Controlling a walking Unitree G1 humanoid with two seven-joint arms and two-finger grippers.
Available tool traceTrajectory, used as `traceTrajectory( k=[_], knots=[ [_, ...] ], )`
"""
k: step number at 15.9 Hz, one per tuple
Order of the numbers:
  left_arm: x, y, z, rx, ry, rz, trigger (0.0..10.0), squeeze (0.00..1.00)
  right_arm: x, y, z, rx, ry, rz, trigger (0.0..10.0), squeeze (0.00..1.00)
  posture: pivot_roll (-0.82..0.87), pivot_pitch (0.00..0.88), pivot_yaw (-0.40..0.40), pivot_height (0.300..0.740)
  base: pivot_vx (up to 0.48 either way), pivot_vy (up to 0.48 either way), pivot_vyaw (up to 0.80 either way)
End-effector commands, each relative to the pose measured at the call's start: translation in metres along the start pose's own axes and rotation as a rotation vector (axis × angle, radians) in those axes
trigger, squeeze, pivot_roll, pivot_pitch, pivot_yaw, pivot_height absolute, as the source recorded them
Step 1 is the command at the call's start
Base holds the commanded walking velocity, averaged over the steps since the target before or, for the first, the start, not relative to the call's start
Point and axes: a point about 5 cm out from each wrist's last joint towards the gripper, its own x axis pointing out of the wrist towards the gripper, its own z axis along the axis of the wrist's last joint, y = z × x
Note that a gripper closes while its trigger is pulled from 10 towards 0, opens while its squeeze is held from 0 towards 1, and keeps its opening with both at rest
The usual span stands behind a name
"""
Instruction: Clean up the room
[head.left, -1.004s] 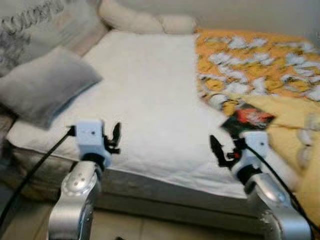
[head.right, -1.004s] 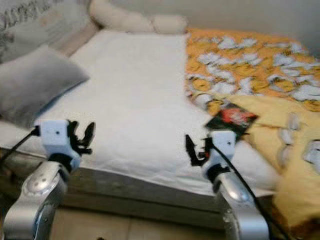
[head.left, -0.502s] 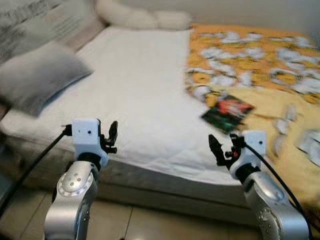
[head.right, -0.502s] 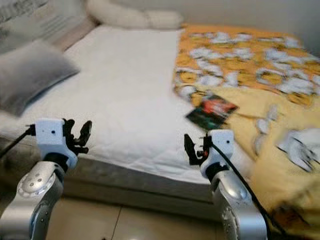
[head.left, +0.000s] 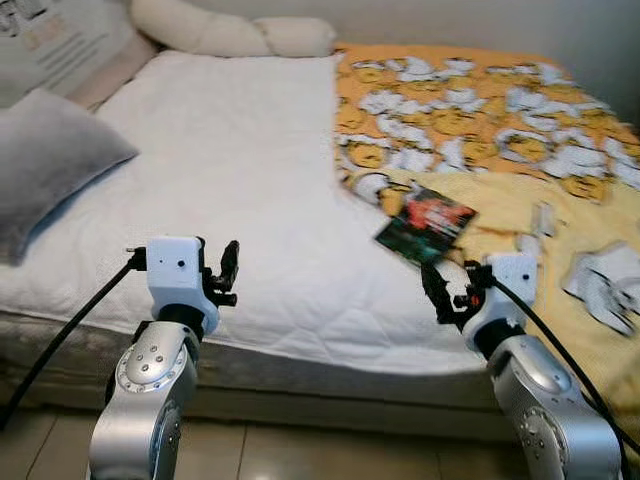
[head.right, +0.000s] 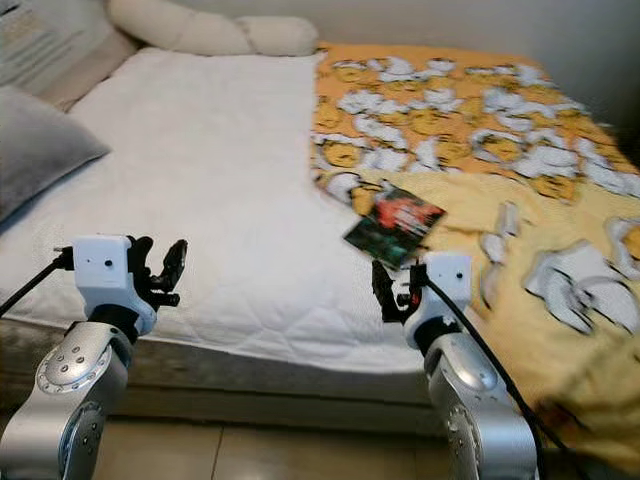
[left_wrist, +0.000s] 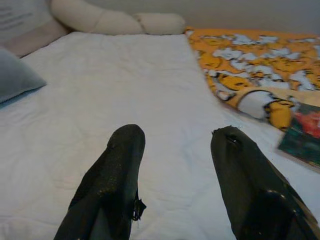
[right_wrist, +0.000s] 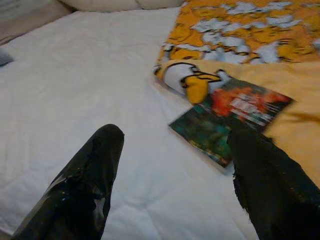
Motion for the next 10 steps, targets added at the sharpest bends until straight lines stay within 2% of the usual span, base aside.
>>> traceTrajectory(
  k=[1, 3, 10],
  knots=[
    [-0.0008, -0.0004, 0.0023, 0.006, -0.011, -0.007, 10.0, 0.0, 0.0016, -0.0005, -0.0016, 0.002, 0.022, 0.001, 10.0, 0.0, 0.0, 0.017, -0.011, 0.74, 0.39, 0.0, -0.78],
    [-0.0011, -0.0005, 0.0028, 0.012, -0.013, -0.008, 10.0, 0.0, 0.0031, -0.0008, -0.0024, -0.004, 0.031, -0.002, 10.0, 0.0, 0.01, 0.015, -0.01, 0.74, 0.388, 0.0, -0.76],
    [-0.0022, -0.0007, 0.0026, 0.033, -0.009, -0.02, 10.0, 0.0, 0.0038, 0.0024, -0.0044, -0.01, 0.038, 0.018, 10.0, 0.0, 0.02, 0.014, -0.004, 0.74, 0.37, 0.0, 0.0]
  ],
)
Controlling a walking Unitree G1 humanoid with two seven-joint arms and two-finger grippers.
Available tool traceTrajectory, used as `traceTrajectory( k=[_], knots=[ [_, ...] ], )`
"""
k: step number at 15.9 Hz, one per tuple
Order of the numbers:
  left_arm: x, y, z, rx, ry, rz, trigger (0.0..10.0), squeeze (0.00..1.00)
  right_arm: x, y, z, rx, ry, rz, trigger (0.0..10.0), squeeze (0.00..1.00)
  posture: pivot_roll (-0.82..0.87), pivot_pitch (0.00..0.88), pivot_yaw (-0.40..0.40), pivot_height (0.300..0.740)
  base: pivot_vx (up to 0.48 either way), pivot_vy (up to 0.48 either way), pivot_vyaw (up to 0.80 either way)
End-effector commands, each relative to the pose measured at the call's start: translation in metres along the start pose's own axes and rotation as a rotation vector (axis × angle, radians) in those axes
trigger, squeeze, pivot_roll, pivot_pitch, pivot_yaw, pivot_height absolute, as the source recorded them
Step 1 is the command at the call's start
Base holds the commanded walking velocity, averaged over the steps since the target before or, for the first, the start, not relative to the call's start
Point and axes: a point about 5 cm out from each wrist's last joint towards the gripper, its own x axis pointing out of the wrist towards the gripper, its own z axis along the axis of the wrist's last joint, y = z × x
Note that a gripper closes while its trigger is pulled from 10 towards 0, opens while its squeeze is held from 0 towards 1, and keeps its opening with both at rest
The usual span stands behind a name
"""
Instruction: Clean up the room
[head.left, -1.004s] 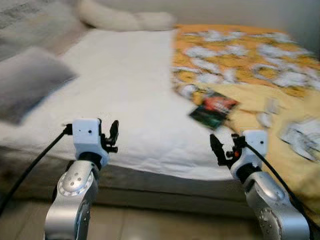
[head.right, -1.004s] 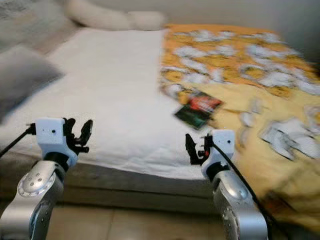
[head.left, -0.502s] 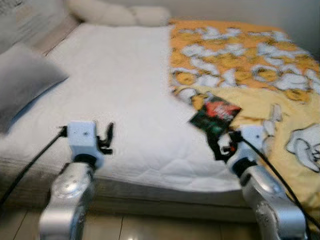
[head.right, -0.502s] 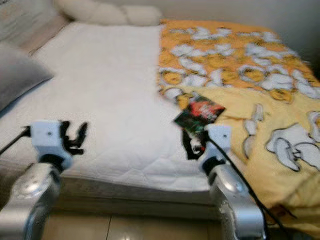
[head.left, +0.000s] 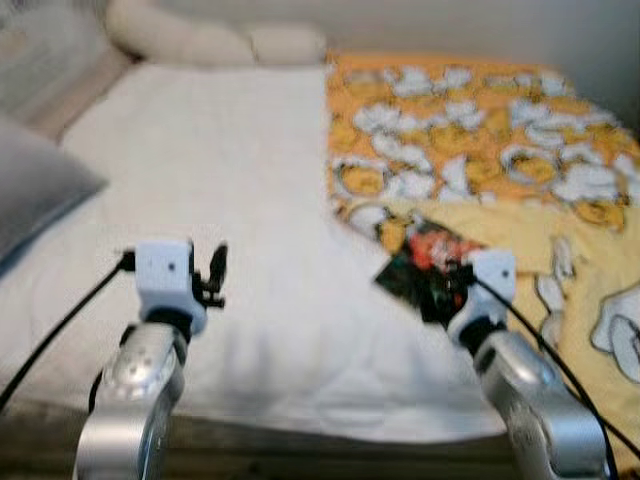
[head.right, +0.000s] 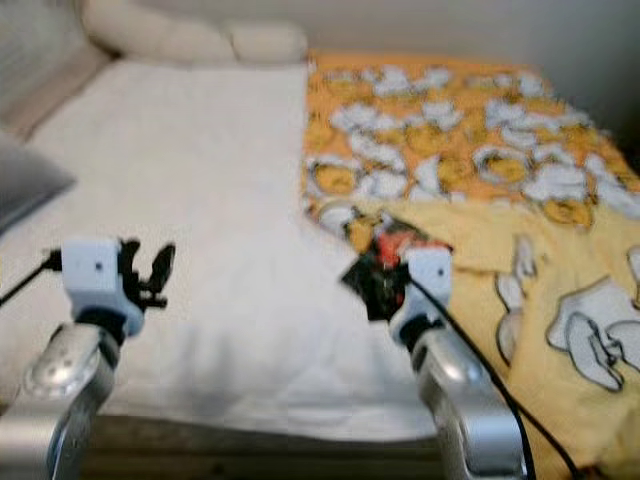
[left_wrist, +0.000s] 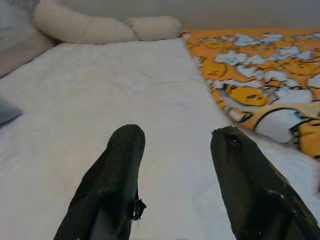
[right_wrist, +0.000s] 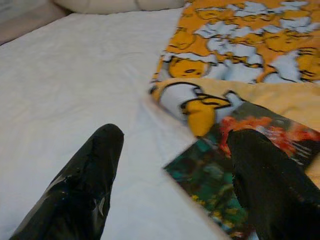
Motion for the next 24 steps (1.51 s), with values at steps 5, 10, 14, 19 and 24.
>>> traceTrajectory(
  k=[5, 10, 14, 19, 24],
  knots=[
    [-0.004, -0.01, 0.001, -0.012, 0.004, -0.074, 10.0, 0.0, -0.005, -0.016, -0.01, -0.012, 0.078, -0.095, 10.0, 0.0, 0.01, 0.022, 0.008, 0.74, 0.0, 0.0, 0.0],
    [0.0, -0.024, 0.001, 0.006, 0.056, -0.343, 10.0, 0.0, 0.029, -0.051, -0.03, 0.201, 0.158, -0.246, 10.0, 1.0, 0.02, 0.044, 0.04, 0.74, 0.0, 0.0, 0.0],
    [-0.001, -0.032, 0.007, 0.031, 0.095, -0.671, 10.0, 1.0, 0.061, -0.079, -0.043, 0.27, 0.281, -0.293, 10.0, 1.0, 0.05, 0.076, 0.031, 0.74, 0.0, 0.0, 0.0],
    [-0.01, -0.034, 0.015, 0.054, 0.119, -0.828, 10.0, 1.0, 0.075, -0.092, -0.044, 0.456, 0.288, -0.235, 10.0, 1.0, 0.07, 0.126, 0.041, 0.74, 0.0, 0.0, 0.0],
    [-0.013, -0.038, 0.026, 0.078, 0.132, -0.905, 10.0, 1.0, 0.077, -0.094, -0.046, 0.703, 0.231, -0.186, 10.0, 0.0, 0.12, 0.23, 0.068, 0.74, 0.0, 0.0, 0.0]
  ],
)
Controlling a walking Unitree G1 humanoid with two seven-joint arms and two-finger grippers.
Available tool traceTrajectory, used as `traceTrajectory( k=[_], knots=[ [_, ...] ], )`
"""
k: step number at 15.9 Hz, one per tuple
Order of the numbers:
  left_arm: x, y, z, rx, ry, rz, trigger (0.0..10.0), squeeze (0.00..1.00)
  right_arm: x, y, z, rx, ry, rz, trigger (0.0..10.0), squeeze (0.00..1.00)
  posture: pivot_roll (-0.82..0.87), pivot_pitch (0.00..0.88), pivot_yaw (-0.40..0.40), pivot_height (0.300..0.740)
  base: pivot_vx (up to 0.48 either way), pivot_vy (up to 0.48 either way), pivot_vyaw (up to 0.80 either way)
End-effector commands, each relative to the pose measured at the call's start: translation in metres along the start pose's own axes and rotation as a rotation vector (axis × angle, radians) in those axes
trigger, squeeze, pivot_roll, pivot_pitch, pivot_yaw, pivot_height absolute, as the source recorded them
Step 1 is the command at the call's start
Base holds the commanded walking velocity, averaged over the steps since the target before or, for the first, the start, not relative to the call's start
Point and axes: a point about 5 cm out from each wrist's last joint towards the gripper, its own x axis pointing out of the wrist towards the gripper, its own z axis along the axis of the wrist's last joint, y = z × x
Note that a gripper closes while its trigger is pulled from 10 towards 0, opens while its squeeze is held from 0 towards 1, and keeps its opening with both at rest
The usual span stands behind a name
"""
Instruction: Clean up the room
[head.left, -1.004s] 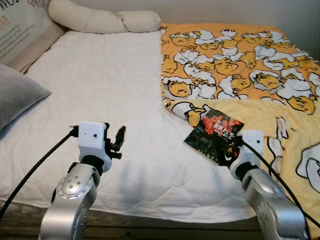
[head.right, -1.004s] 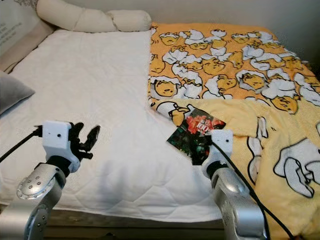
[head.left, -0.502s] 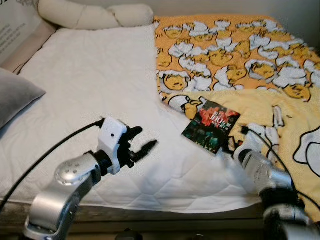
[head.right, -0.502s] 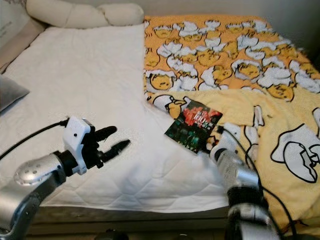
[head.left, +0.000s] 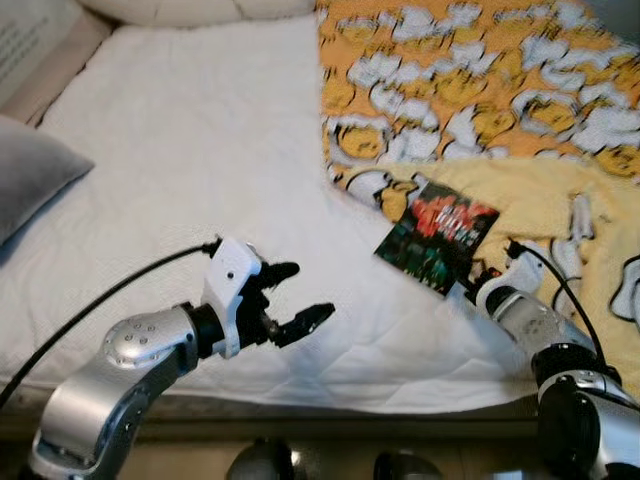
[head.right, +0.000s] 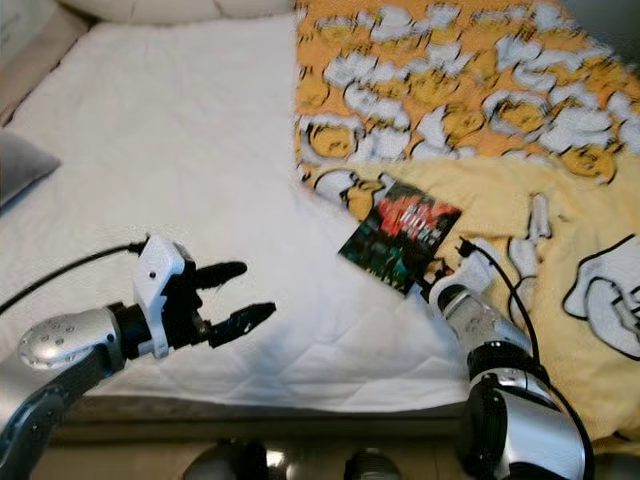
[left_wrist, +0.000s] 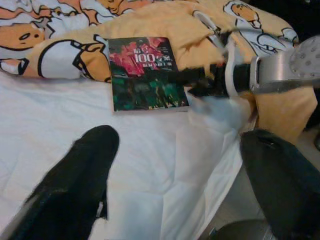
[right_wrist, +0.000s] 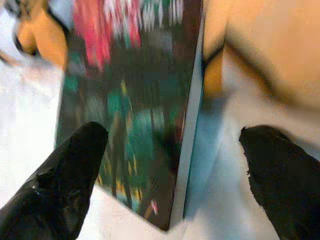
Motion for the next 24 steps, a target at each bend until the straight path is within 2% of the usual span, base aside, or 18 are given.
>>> traceTrajectory(
  k=[1, 3, 4, 6, 7, 9, 10, 15, 19, 21, 23, 24],
  knots=[
    [-0.002, -0.001, 0.002, 0.011, 0.009, -0.011, 10.0, 1.0, 0.001, 0.002, -0.005, 0.025, 0.02, 0.016, 10.0, 0.0, 0.13, 0.242, 0.073, 0.74, 0.0, 0.0, 0.0],
    [-0.003, 0.002, 0.008, 0.013, 0.002, -0.011, 10.0, 1.0, 0.002, 0.002, -0.01, 0.05, 0.021, 0.044, 10.0, 0.0, 0.15, 0.264, 0.079, 0.74, 0.0, 0.0, 0.0],
    [-0.004, 0.002, 0.01, 0.01, -0.006, -0.001, 10.0, 0.97, 0.002, 0.002, -0.011, 0.085, 0.002, 0.065, 10.0, 0.0, 0.16, 0.278, 0.085, 0.74, 0.0, 0.0, 0.0],
    [-0.006, 0.001, 0.011, 0.005, -0.011, 0.006, 10.0, 0.97, 0.001, 0.001, -0.009, 0.167, -0.051, 0.083, 10.0, 0.0, 0.18, 0.293, 0.092, 0.74, 0.0, 0.0, 0.0],
    [-0.007, -0.003, 0.013, -0.002, -0.016, -0.012, 10.0, 0.97, 0.0, 0.0, -0.005, 0.264, -0.103, 0.117, 10.0, 0.0, 0.19, 0.298, 0.096, 0.74, 0.0, 0.0, 0.0],
    [-0.007, -0.007, 0.014, -0.007, -0.025, -0.03, 10.0, 0.97, -0.001, 0.002, -0.002, 0.331, -0.141, 0.164, 10.0, 0.0, 0.19, 0.295, 0.097, 0.74, 0.0, 0.0, 0.0],
    [-0.008, -0.008, 0.016, -0.005, -0.035, -0.039, 10.0, 0.97, -0.001, 0.007, 0.002, 0.358, -0.172, 0.244, 10.0, 0.0, 0.19, 0.285, 0.091, 0.74, 0.0, 0.0, 0.0],
    [-0.011, -0.011, 0.016, 0.002, -0.037, -0.049, 10.0, 0.96, -0.003, 0.014, 0.008, 0.318, -0.192, 0.359, 10.0, 0.0, 0.16, 0.238, 0.063, 0.74, 0.0, 0.0, 0.0],
    [-0.012, -0.012, 0.016, 0.007, -0.038, -0.04, 10.0, 0.96, -0.001, 0.015, 0.007, 0.303, -0.18, 0.346, 10.0, 0.0, 0.17, 0.232, 0.052, 0.74, 0.0, 0.0, 0.0],
    [-0.015, -0.015, 0.021, 0.002, -0.057, -0.049, 10.0, 0.95, 0.0, 0.025, 0.013, 0.321, -0.196, 0.395, 10.0, 0.0, 0.17, 0.233, 0.054, 0.74, 0.0, 0.0, 0.0],
    [-0.014, -0.015, 0.017, -0.001, -0.046, -0.048, 10.0, 0.95, 0.004, 0.02, 0.002, 0.326, -0.144, 0.283, 10.0, 0.0, 0.18, 0.245, 0.064, 0.74, 0.0, 0.0, 0.0],
    [-0.013, -0.015, 0.016, 0.0, -0.046, -0.048, 10.0, 0.95, 0.004, 0.019, 0.0, 0.33, -0.135, 0.277, 10.0, 0.0, 0.18, 0.246, 0.065, 0.74, 0.0, 0.0, 0.0]
  ],
)
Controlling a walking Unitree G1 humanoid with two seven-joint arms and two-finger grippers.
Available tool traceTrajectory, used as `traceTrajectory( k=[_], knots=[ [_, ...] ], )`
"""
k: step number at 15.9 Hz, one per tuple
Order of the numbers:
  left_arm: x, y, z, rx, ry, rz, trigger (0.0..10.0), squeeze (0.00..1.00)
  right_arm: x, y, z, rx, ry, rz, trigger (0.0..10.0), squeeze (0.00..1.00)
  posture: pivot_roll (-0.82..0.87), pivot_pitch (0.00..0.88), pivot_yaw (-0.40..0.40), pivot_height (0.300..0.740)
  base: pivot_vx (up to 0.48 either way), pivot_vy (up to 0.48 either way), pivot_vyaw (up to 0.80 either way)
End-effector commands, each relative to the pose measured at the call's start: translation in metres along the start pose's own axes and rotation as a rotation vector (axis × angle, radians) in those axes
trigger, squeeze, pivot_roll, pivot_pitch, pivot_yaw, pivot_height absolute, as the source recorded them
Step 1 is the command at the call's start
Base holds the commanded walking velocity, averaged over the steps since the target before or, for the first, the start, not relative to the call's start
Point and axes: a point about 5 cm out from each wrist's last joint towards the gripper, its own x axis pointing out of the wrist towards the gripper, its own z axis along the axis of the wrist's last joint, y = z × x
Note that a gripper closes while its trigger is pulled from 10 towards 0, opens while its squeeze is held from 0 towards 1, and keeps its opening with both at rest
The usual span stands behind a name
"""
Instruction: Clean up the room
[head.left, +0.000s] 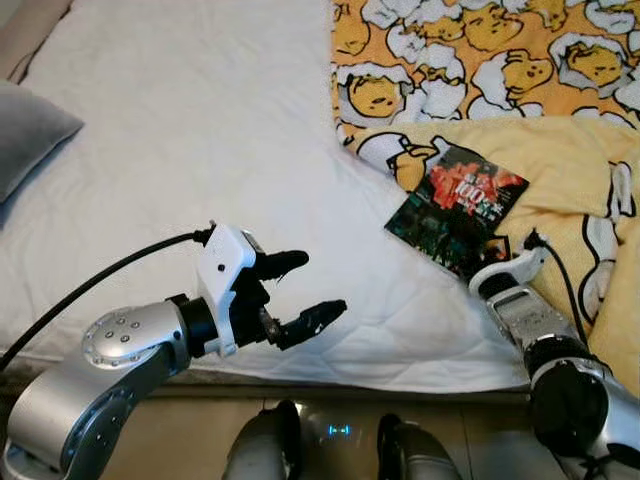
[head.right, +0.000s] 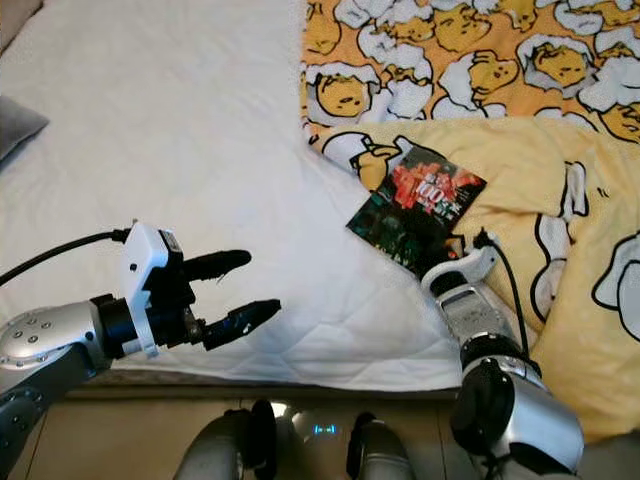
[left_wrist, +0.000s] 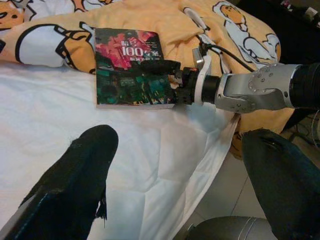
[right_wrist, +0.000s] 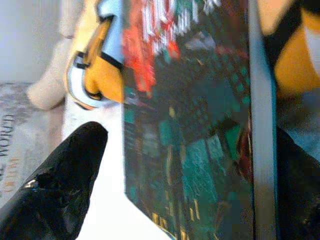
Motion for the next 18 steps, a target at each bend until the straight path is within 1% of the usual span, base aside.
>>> traceTrajectory(
  k=[1, 3, 4, 5, 6, 8, 11, 18],
  knots=[
    [-0.0014, -0.0012, -0.001, 0.0, 0.003, 0.006, 10.0, 0.96, -0.0035, -0.0083, -0.0128, 0.031, 0.038, -0.04, 10.0, 0.0, 0.19, 0.256, 0.068, 0.74, 0.0, 0.0, 0.0],
    [-0.0018, -0.0015, 0.0004, -0.006, -0.006, 0.005, 10.0, 0.96, -0.0022, -0.0057, -0.0121, 0.075, 0.008, -0.018, 10.0, 0.0, 0.19, 0.265, 0.071, 0.74, 0.0, 0.0, 0.0],
    [-0.0023, -0.0013, 0.001, -0.006, -0.005, 0.007, 10.0, 0.96, -0.001, -0.0036, -0.0119, 0.087, 0.001, -0.003, 5.8, 0.0, 0.19, 0.268, 0.069, 0.74, 0.0, 0.0, 0.0],
    [-0.0026, -0.001, 0.0012, -0.006, -0.005, 0.01, 10.0, 0.96, -0.0004, -0.0026, -0.0119, 0.089, 0.0, 0.001, 2.0, 0.0, 0.19, 0.268, 0.067, 0.74, 0.0, 0.0, 0.0],
    [-0.0025, -0.0006, 0.0017, -0.005, -0.011, 0.016, 10.0, 0.96, 0.0004, -0.0007, -0.0102, 0.116, -0.022, 0.017, 0.0, 0.0, 0.19, 0.268, 0.063, 0.74, 0.0, 0.0, 0.0],
    [-0.0021, -0.0011, 0.0024, -0.01, -0.021, 0.019, 10.0, 0.96, 0.0001, 0.0005, -0.0055, 0.17, -0.062, 0.041, 0.0, 0.0, 0.19, 0.267, 0.06, 0.74, 0.0, 0.0, 0.0],
    [-0.0022, -0.0032, 0.0012, -0.016, -0.015, 0.005, 10.0, 0.96, -0.0014, -0.0002, -0.0092, 0.166, -0.04, 0.066, 0.0, 0.0, 0.19, 0.261, 0.064, 0.74, 0.0, 0.0, 0.0],
    [-0.0009, 0.0006, 0.002, -0.026, -0.032, -0.011, 10.0, 0.96, -0.003, -0.0002, -0.0105, 0.198, -0.044, 0.102, 0.0, 0.0, 0.19, 0.243, 0.071, 0.74, 0.0, 0.0, 0.0]
  ],
)
